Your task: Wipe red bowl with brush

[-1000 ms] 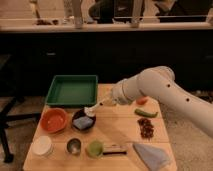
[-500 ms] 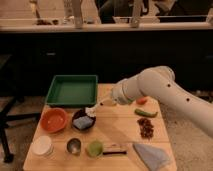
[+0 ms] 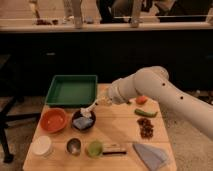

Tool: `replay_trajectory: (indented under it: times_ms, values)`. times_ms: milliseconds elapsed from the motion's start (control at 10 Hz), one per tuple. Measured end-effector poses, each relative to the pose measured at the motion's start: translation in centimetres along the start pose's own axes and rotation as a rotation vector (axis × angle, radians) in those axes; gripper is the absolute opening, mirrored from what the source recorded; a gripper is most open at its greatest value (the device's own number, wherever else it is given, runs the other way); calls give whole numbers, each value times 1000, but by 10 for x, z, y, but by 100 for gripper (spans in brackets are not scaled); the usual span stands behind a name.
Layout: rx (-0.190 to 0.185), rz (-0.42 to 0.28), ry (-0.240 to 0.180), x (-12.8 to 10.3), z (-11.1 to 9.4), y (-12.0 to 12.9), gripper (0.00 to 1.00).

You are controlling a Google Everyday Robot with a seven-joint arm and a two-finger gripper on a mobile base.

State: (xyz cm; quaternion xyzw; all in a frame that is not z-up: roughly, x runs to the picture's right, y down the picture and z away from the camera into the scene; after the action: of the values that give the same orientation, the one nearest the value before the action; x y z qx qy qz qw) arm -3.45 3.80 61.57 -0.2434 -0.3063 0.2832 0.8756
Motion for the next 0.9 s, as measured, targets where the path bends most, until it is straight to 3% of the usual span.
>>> replay_trajectory:
  times_ms: [600,900]
  values:
    - [-114,-93,-91,-73,59,39,0]
    - [-154,-119,-109,-91,84,58,0]
